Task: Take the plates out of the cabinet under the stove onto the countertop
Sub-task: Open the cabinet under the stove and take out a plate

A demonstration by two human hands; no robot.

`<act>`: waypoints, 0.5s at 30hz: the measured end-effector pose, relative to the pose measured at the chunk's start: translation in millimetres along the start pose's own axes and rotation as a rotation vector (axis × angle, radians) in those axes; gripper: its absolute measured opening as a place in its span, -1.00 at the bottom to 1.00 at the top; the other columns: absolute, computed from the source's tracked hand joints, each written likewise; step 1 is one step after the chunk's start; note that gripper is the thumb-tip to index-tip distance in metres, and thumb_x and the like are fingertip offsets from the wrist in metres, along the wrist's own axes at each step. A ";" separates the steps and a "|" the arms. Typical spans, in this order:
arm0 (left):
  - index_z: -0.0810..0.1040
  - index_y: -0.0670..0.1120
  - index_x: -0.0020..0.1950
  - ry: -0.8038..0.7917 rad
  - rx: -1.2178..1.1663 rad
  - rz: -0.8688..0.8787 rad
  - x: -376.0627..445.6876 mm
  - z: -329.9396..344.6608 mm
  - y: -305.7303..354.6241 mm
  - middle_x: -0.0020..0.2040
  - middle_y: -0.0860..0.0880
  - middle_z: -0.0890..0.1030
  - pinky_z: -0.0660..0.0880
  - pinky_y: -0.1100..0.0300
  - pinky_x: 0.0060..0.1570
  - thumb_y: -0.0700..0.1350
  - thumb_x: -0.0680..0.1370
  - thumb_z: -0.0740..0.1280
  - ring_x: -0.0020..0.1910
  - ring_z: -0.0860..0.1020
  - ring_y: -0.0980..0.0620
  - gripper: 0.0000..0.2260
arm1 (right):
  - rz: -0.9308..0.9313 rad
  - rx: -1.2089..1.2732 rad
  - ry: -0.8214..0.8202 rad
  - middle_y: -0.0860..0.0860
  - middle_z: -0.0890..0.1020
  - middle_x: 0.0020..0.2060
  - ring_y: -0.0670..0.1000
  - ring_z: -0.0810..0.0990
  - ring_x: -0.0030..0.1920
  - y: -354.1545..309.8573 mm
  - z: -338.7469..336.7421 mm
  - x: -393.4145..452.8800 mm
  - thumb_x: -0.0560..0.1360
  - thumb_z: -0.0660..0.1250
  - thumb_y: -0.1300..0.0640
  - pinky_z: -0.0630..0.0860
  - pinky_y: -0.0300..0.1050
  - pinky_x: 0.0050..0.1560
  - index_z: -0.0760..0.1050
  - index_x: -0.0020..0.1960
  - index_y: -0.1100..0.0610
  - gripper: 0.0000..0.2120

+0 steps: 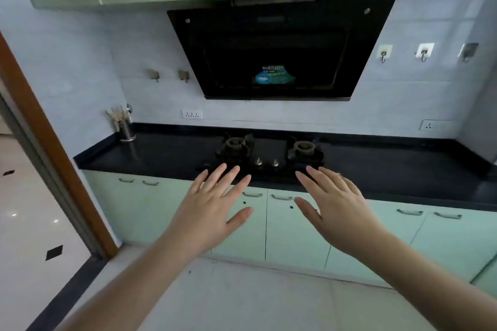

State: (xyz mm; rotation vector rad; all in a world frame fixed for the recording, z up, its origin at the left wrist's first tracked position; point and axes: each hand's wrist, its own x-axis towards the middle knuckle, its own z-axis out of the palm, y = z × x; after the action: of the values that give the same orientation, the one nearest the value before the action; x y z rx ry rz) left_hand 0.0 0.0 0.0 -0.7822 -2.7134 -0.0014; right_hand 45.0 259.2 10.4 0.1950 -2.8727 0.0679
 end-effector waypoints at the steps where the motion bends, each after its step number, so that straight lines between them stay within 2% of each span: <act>1: 0.11 0.10 0.60 -0.012 -0.005 -0.002 7.0 5.7 -3.6 0.61 0.01 0.11 -0.10 -0.03 0.53 0.34 0.57 -0.22 0.59 -0.01 -0.01 -0.34 | -0.003 0.004 0.003 -0.06 0.21 0.54 0.00 0.08 0.55 -1.0 4.2 6.5 0.54 -0.26 -0.31 0.00 -0.01 0.51 0.09 0.56 -0.07 -0.33; 7: 0.01 0.11 0.61 0.006 -0.021 0.028 55.3 55.7 -16.3 0.62 0.04 0.05 -0.12 0.01 0.54 0.34 0.56 -0.28 0.59 -0.07 0.03 -0.34 | 0.009 0.029 0.046 -0.04 0.21 0.54 0.02 0.10 0.54 7.5 42.7 46.0 0.53 -0.30 -0.31 0.05 0.01 0.52 0.06 0.57 -0.05 -0.30; 11: 0.07 0.08 0.61 -0.018 -0.045 0.005 95.3 92.9 -17.5 0.61 0.00 0.10 -0.08 -0.01 0.53 0.31 0.58 -0.22 0.59 -0.02 0.00 -0.36 | 0.040 0.085 0.044 0.00 0.19 0.55 0.06 0.11 0.54 29.0 70.7 74.4 0.56 -0.23 -0.31 0.06 0.03 0.51 0.01 0.58 -0.03 -0.32; 15: 0.04 0.05 0.62 -0.044 -0.041 -0.012 130.3 133.2 -8.7 0.62 -0.02 0.08 -0.06 -0.01 0.52 0.28 0.61 -0.14 0.59 0.01 -0.04 -0.39 | 0.057 0.091 0.038 0.02 0.20 0.55 0.07 0.13 0.54 61.8 98.9 103.3 0.58 -0.20 -0.30 0.07 0.04 0.51 0.05 0.58 -0.01 -0.34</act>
State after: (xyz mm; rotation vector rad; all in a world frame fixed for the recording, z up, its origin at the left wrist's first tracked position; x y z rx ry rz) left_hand -148.8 71.8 -86.7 -0.7859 -2.7679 -0.0436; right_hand -87.6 300.9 -59.8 0.1276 -2.8399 0.2106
